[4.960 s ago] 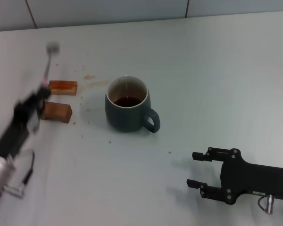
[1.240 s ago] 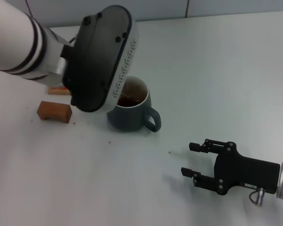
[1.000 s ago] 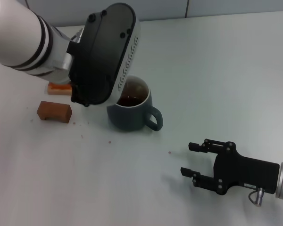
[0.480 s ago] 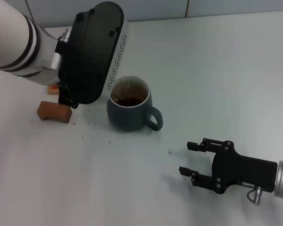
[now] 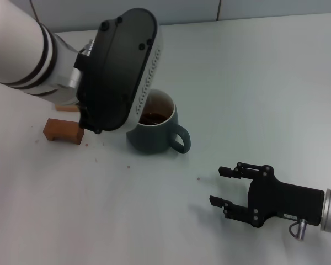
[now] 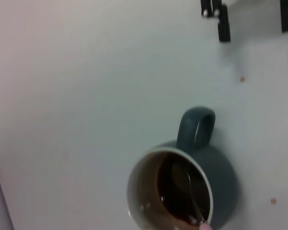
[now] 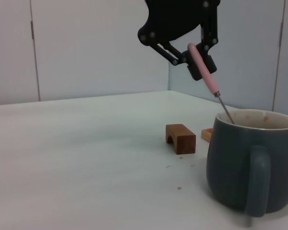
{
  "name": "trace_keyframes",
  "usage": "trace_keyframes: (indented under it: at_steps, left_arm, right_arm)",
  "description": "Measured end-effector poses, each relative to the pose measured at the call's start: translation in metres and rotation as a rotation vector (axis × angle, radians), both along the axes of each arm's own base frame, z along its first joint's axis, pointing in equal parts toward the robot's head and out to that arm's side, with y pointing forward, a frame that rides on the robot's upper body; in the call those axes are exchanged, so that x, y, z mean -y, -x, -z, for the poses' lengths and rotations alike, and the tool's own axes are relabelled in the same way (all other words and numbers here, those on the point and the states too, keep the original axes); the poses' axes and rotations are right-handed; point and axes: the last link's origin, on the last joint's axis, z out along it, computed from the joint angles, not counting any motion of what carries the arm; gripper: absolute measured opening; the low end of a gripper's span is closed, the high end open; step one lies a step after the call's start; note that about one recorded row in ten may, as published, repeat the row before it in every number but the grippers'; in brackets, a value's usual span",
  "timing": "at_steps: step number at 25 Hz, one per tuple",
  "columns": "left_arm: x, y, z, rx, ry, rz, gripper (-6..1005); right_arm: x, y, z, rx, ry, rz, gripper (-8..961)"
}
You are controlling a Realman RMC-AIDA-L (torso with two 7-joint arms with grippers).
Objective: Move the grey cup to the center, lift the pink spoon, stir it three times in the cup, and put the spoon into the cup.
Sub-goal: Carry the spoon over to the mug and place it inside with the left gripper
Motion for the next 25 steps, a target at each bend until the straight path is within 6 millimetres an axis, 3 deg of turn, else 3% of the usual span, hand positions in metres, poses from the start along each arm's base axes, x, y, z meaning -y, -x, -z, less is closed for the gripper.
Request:
trace_keyframes:
  at_steps: [17, 25]
  left_arm:
    - [-0.012, 0.002, -0.001, 0.006, -0.048, -0.003, 133]
    - [-0.005, 0.008, -0.008, -0.012, -0.050, -0.048, 132]
  right_arm:
    - [0.001, 0.001, 0.001, -0.007, 0.004, 0.001, 631]
    - [0.001, 0.002, 0.002, -0.012, 0.008, 0.000, 631]
